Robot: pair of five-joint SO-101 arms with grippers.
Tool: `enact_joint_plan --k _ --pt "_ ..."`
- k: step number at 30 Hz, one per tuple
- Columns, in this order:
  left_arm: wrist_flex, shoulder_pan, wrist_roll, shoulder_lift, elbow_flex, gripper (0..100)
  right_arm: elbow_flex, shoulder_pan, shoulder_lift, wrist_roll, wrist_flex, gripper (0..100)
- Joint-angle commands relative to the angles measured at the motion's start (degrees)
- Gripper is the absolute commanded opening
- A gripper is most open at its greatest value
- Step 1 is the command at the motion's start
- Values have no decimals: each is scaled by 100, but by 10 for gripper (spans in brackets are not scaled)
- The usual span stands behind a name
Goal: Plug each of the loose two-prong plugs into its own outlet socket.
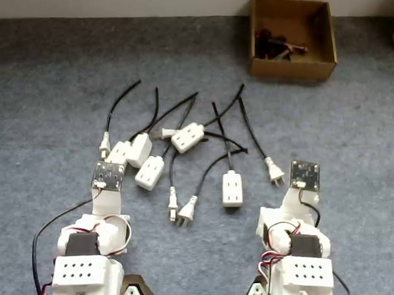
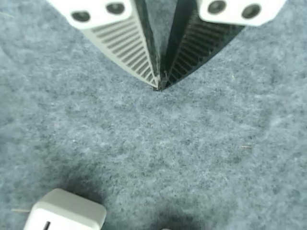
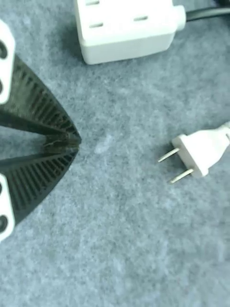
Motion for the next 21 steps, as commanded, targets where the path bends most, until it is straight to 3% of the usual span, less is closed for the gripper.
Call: enact_joint_plan --k 1,10,15,21 --pt "-79 -75 26 31 -40 7 321 22 -40 -26 -145 5" --pt "-79 -75 -9 31 -75 7 330 13 -40 -18 -330 5" --pt "-79 -75 -985 31 -92 7 330 13 -40 -18 -330 5" --pt "-79 -75 -1600 31 -136 7 330 13 -40 -18 -347 5"
